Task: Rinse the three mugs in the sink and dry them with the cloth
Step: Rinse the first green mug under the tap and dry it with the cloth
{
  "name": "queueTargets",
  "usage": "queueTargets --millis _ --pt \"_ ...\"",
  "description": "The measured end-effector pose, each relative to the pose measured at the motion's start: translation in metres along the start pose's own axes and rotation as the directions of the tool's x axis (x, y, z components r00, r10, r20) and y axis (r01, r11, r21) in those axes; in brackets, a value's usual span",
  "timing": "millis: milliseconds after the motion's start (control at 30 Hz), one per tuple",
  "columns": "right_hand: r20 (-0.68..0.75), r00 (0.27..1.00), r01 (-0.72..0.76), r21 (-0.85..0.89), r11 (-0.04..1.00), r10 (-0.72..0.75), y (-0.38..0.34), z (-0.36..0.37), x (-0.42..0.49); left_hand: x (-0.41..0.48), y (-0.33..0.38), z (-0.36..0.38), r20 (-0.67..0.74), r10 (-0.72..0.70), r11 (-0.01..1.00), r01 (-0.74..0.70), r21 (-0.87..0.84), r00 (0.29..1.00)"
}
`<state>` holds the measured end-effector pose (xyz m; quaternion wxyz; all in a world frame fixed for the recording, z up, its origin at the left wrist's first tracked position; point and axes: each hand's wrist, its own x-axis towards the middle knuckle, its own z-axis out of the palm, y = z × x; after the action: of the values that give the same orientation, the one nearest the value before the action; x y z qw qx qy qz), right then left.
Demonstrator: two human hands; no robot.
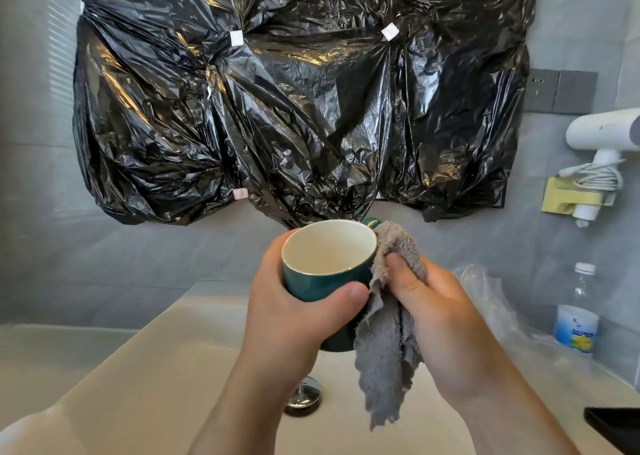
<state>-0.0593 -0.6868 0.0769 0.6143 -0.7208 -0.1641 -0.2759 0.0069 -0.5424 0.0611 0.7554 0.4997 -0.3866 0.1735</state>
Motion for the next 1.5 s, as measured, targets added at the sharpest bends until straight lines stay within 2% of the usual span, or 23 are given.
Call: queueTargets --millis 100,200,267,400,467,567,633,700,767,833,867,900,967,1033,1067,1133,1200,1233,1267,1333,1367,1433,1500 --pt "-0.097 0.983 0.136 -0.174 0.975 -0.155 -0.004 0.002 -0.001 0.000 -0.001 0.003 -0.092 -0.032 0.999 0.029 -0.040 0.995" --pt "-0.105 0.970 0.191 -0.234 0.953 -0.220 -0.005 0.004 -0.002 0.001 -0.003 0.003 -0.130 -0.034 0.999 0.028 -0.042 0.991" --pt "-0.058 0.980 0.175 -0.188 0.966 -0.189 -0.003 0.006 -0.002 0.001 -0.003 0.001 -0.108 -0.037 0.998 0.032 -0.056 0.993" --pt "0.010 0.999 0.040 0.046 0.998 -0.040 0.001 0.003 0.000 -0.001 -0.001 -0.001 -0.014 -0.027 1.000 0.027 -0.003 1.000" --pt "0.025 1.000 0.004 0.085 0.996 -0.006 0.000 0.002 0.000 -0.002 0.000 -0.001 0.017 -0.024 1.000 0.023 0.015 1.000" --pt "-0.015 0.998 0.055 -0.052 0.997 -0.056 -0.002 0.004 -0.001 -0.001 -0.001 -0.001 -0.009 -0.029 0.999 0.029 -0.024 1.000" --pt "-0.091 0.979 0.154 -0.243 0.958 -0.181 -0.004 0.006 -0.001 0.001 -0.002 -0.001 -0.068 -0.046 0.997 0.042 -0.068 0.997" --pt "-0.097 0.957 0.224 -0.361 0.906 -0.275 -0.006 0.007 -0.001 0.002 -0.002 -0.003 -0.100 -0.057 0.994 0.047 -0.094 0.993" --pt "-0.055 0.973 0.198 -0.285 0.938 -0.223 -0.006 0.009 -0.003 0.003 -0.003 -0.005 -0.086 -0.058 0.994 0.049 -0.094 0.995" --pt "-0.017 0.997 0.080 -0.040 0.996 -0.081 -0.007 0.010 -0.003 0.001 -0.002 -0.005 -0.031 -0.055 0.997 0.053 -0.057 0.998" --pt "-0.009 1.000 0.029 0.028 0.999 -0.029 -0.007 0.010 -0.003 0.000 -0.002 -0.005 -0.001 -0.063 0.997 0.063 -0.032 0.998" --pt "-0.007 1.000 0.009 0.026 1.000 -0.008 -0.005 0.008 -0.002 0.000 -0.002 -0.005 0.018 -0.076 0.997 0.076 -0.015 0.997" --pt "-0.089 0.994 0.055 -0.136 0.989 -0.067 -0.001 0.005 -0.001 0.000 -0.002 -0.006 0.032 -0.119 0.992 0.121 -0.043 0.992" --pt "-0.255 0.944 0.119 -0.332 0.936 -0.210 -0.001 0.001 0.001 -0.001 -0.001 -0.007 0.036 -0.183 0.974 0.186 -0.132 0.982" --pt "-0.359 0.898 0.126 -0.345 0.930 -0.255 -0.001 -0.002 0.001 0.000 0.000 -0.007 0.040 -0.207 0.964 0.211 -0.160 0.977" --pt "-0.551 0.799 0.147 -0.207 0.967 -0.240 -0.004 -0.009 0.003 0.000 0.002 -0.007 0.059 -0.236 0.951 0.243 -0.191 0.970" --pt "-0.612 0.745 0.171 -0.210 0.963 -0.266 -0.002 -0.011 0.005 -0.001 0.003 -0.005 0.103 -0.270 0.927 0.287 -0.241 0.957" --pt "-0.570 0.765 0.171 -0.267 0.948 -0.299 0.000 -0.009 0.006 -0.002 0.004 -0.005 0.133 -0.287 0.908 0.313 -0.277 0.949" --pt "-0.491 0.818 0.170 -0.290 0.942 -0.299 0.002 -0.004 0.006 -0.002 0.005 -0.005 0.166 -0.294 0.893 0.333 -0.303 0.941" --pt "-0.292 0.930 0.160 -0.232 0.960 -0.226 0.005 0.004 0.007 -0.001 0.006 -0.007 0.232 -0.278 0.885 0.342 -0.315 0.932" --pt "-0.231 0.950 0.157 -0.238 0.959 -0.212 0.005 0.004 0.007 0.000 0.006 -0.008 0.257 -0.264 0.887 0.339 -0.313 0.930" --pt "-0.229 0.940 0.170 -0.328 0.929 -0.253 0.005 0.000 0.008 0.000 0.007 -0.008 0.299 -0.257 0.890 0.346 -0.296 0.919" --pt "-0.321 0.894 0.159 -0.423 0.892 -0.312 0.005 -0.003 0.006 -0.001 0.007 -0.005 0.309 -0.284 0.892 0.369 -0.261 0.907"
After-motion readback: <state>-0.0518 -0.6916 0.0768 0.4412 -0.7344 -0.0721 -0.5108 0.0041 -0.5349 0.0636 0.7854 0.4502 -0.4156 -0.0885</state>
